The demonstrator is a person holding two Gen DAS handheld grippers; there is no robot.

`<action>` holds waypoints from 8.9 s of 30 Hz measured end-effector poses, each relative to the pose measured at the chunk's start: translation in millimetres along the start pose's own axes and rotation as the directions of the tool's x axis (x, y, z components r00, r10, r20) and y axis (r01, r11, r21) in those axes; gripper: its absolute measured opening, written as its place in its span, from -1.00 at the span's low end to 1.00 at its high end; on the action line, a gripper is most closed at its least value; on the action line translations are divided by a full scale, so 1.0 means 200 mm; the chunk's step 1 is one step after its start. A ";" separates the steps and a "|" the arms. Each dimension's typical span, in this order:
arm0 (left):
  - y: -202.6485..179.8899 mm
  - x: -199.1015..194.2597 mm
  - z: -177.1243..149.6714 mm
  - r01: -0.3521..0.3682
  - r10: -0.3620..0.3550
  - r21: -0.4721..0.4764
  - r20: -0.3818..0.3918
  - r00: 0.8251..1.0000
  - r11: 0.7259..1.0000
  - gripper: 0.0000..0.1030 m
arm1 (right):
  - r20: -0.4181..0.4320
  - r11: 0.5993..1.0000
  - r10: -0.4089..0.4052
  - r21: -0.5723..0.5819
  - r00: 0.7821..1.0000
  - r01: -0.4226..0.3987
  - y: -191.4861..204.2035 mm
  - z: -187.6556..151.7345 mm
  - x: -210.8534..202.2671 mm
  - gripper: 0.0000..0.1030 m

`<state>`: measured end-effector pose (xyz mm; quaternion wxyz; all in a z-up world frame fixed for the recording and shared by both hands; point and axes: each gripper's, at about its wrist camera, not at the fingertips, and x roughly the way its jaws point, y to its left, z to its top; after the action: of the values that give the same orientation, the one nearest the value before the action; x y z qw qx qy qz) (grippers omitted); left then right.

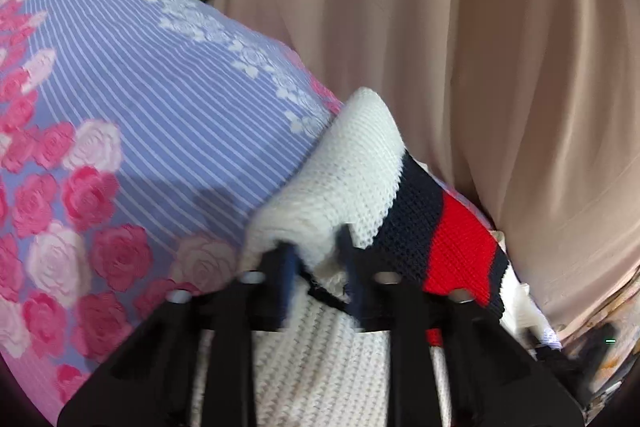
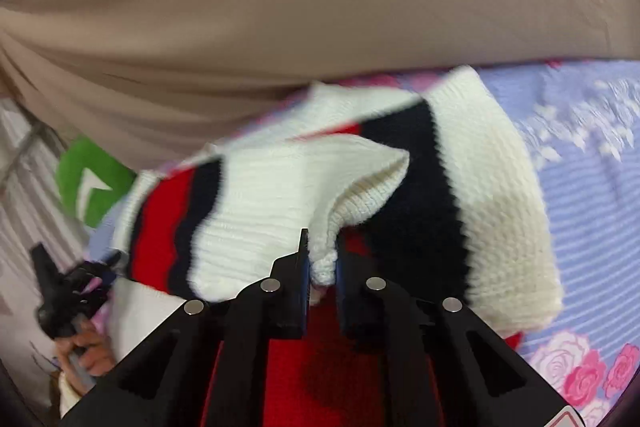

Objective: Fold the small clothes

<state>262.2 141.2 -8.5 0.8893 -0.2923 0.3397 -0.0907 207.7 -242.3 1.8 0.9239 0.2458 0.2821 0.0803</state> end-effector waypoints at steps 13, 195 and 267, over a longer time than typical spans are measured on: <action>-0.05 0.00 -0.04 -0.104 0.104 0.047 0.000 0.995 0.993 -0.80 | 0.066 0.993 -0.117 0.016 0.991 0.116 -0.07 0.02 -0.14 -0.83; -0.08 -0.62 -0.40 0.016 0.030 0.298 -0.148 0.988 0.954 -0.86 | 0.178 0.997 -0.083 0.015 0.981 0.082 -0.05 -0.58 -1.22 -0.88; 0.31 -1.43 -0.88 -0.161 0.227 0.298 -0.201 0.953 0.941 -0.44 | -0.134 0.930 -0.367 -0.015 0.921 0.368 0.05 -1.33 -1.60 -0.53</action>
<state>-70.5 213.9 8.7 0.8802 -0.1166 0.4527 -0.0823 -206.8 -216.3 -31.4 0.9001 0.1877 0.3851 -0.0795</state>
